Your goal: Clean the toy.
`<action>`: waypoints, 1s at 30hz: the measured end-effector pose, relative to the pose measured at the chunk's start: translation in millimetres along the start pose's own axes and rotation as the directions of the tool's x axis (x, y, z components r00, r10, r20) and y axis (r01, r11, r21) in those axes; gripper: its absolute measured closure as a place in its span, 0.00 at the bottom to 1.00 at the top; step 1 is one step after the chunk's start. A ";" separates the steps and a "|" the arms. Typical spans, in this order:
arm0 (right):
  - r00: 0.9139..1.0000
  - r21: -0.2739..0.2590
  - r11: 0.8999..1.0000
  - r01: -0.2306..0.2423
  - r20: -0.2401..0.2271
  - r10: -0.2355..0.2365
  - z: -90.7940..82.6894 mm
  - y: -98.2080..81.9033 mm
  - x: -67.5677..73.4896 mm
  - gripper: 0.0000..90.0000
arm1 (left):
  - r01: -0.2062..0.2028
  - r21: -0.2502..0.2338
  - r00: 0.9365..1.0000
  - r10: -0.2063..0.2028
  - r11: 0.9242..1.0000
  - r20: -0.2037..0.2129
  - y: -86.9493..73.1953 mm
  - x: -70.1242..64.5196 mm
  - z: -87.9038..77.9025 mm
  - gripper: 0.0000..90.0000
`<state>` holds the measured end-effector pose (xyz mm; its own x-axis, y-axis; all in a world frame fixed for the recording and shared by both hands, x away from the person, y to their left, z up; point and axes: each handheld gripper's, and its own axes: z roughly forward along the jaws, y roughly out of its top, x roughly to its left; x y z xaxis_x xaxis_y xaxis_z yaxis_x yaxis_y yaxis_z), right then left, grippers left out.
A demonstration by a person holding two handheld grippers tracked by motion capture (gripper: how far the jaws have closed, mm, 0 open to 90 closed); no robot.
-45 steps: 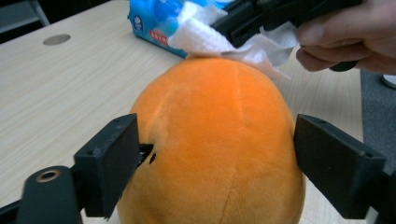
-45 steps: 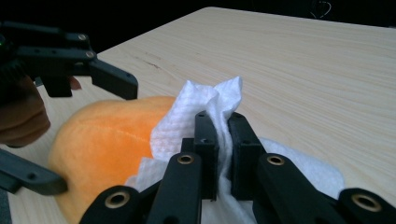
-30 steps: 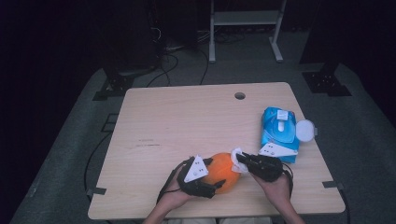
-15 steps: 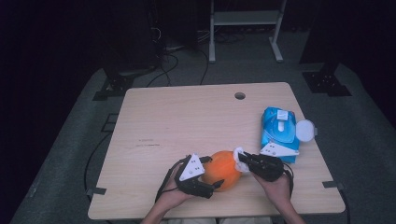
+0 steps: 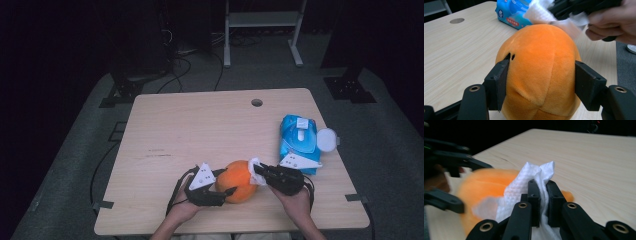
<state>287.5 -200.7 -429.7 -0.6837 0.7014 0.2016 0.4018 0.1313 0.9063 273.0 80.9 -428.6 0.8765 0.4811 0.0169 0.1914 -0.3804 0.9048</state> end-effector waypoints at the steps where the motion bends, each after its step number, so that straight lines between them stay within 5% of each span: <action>1: 1.000 -0.004 1.000 -0.025 -0.004 0.025 -0.4 -1.6 -2.6 0.92 | 0.003 -0.005 1.000 -0.003 1.000 0.001 0.7 -0.6 0.5 0.39; 4: 1.000 -0.014 1.000 -0.006 -0.013 0.006 -2.2 3.1 7.7 0.92 | 0.020 -0.016 1.000 -0.020 1.000 0.004 2.6 0.0 -1.3 0.39; 8: 0.994 -0.060 0.998 0.030 -0.102 -0.036 -6.2 13.6 30.5 0.92 | 0.051 -0.052 0.998 -0.050 0.997 0.024 9.0 1.5 -7.8 0.39; 10: 0.991 -0.058 0.996 0.068 -0.109 -0.074 -5.0 15.3 40.0 0.92 | 0.043 -0.053 0.999 -0.042 0.998 0.020 10.0 0.0 -9.2 0.39; 19: 0.999 -0.030 0.999 0.009 -0.040 -0.010 1.4 3.0 14.8 0.92 | 0.015 -0.022 1.000 -0.014 1.000 0.024 8.0 -3.4 -1.5 0.19; 22: 0.999 -0.030 0.999 0.019 -0.041 -0.020 1.3 4.1 18.4 0.92 | 0.006 -0.003 1.000 -0.006 1.000 0.006 5.5 -3.4 1.4 0.21; 25: 0.997 -0.047 0.999 0.022 -0.067 -0.026 -1.0 7.5 26.8 0.92 | -0.010 -0.012 1.000 0.010 1.000 -0.013 8.5 -4.7 -3.5 0.35; 30: 0.988 -0.095 0.994 0.044 -0.141 -0.058 -6.6 16.2 44.2 0.92 | 0.044 -0.048 0.999 -0.042 0.998 0.034 15.6 -2.3 -12.1 0.39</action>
<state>259.7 -172.1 -403.6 -0.7849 0.5867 0.1994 0.3112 0.0951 0.9456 268.6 83.4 -409.3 0.8821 0.4696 -0.0361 0.2085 -0.3206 0.9240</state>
